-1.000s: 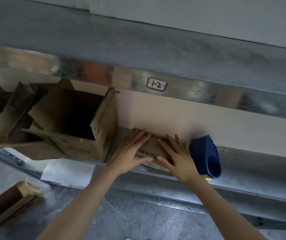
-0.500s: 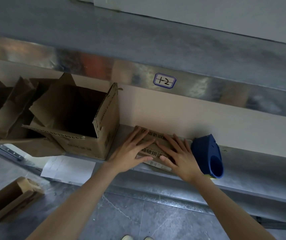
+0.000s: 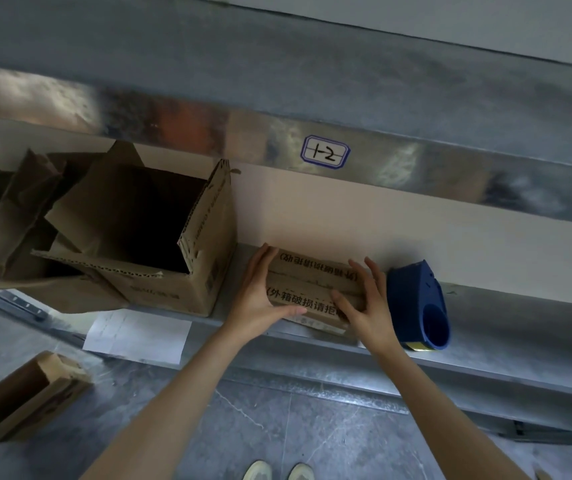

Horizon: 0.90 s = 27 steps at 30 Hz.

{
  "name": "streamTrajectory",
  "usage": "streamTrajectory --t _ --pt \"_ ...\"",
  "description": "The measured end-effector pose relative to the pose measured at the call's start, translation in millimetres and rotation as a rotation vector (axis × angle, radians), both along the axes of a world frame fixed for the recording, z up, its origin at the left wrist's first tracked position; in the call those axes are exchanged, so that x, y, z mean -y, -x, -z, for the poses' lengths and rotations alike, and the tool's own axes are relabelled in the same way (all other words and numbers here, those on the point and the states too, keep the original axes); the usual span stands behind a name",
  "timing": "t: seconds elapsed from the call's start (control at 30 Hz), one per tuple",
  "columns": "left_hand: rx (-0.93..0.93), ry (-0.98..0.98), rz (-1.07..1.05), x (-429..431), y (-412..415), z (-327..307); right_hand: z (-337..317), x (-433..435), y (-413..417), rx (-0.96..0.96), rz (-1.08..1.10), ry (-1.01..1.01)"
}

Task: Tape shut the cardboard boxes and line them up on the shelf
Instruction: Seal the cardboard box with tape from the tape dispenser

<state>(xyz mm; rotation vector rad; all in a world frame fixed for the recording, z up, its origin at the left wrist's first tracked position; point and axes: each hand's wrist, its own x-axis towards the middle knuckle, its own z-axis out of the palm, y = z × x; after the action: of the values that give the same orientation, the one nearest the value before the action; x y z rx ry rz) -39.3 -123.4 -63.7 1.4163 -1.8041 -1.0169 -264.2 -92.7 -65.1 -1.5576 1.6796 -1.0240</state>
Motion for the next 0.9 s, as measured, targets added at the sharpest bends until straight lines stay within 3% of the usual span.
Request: streamTrajectory --t 0.17,0.37,0.5,0.67,0.9 --pt "0.017 -0.016 -0.041 1 4 -6 -5 7 8 0.032 -0.049 -0.125" --pt "-0.109 0.022 -0.219 -5 0 3 -11 -1 21 0.105 -0.046 -0.161" --pt "-0.177 -0.044 -0.103 6 -8 0 -13 -12 26 0.055 -0.031 -0.148" --pt "-0.099 -0.221 0.018 31 -12 -7 -11 -28 24 -0.057 -0.017 -0.149" --pt "-0.044 -0.332 0.15 45 -14 -12 -8 -38 19 -0.003 -0.005 -0.186"
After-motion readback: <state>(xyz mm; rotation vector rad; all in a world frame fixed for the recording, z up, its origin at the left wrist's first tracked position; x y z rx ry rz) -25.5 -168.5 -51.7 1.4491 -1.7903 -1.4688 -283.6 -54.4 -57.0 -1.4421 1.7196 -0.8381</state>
